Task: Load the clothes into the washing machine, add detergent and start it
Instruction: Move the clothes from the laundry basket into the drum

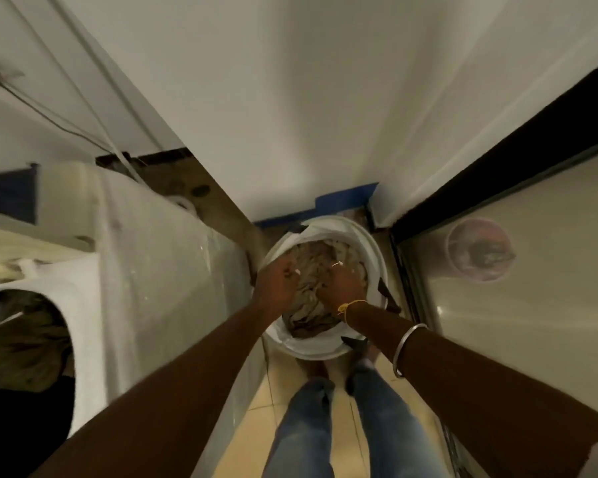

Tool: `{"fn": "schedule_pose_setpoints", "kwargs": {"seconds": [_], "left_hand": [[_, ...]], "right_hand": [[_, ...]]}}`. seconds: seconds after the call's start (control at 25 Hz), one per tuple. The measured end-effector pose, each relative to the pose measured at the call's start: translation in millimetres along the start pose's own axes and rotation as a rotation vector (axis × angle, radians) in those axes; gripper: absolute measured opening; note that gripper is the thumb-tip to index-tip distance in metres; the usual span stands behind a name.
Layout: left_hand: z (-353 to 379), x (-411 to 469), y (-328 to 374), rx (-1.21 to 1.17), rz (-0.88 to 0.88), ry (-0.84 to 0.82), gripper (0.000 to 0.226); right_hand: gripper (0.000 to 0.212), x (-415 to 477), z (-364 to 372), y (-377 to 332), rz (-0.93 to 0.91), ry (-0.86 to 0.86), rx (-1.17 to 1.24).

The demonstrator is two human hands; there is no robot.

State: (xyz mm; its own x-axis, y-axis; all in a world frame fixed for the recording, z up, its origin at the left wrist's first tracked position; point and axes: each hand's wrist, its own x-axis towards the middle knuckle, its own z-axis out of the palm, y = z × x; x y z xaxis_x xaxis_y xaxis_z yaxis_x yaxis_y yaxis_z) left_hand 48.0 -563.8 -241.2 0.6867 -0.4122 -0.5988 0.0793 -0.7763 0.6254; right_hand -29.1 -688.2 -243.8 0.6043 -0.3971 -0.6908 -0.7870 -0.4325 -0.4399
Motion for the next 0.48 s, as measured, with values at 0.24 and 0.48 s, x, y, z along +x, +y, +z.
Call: {"fn": "schedule_pose_setpoints", "kwargs": {"seconds": [0.24,0.48], "left_hand": [[72.3,101.2,-98.2,0.197,-0.128,-0.163,0.041],[137.3,185.4,-174.8,0.476,-0.041,-0.372,0.112]], "right_hand": [[0.081,131.2,77.9,79.6,-0.004,-0.257,-0.233],[0.109,242.3,152.3,140.7,-0.145,-0.408,-0.424]]}}
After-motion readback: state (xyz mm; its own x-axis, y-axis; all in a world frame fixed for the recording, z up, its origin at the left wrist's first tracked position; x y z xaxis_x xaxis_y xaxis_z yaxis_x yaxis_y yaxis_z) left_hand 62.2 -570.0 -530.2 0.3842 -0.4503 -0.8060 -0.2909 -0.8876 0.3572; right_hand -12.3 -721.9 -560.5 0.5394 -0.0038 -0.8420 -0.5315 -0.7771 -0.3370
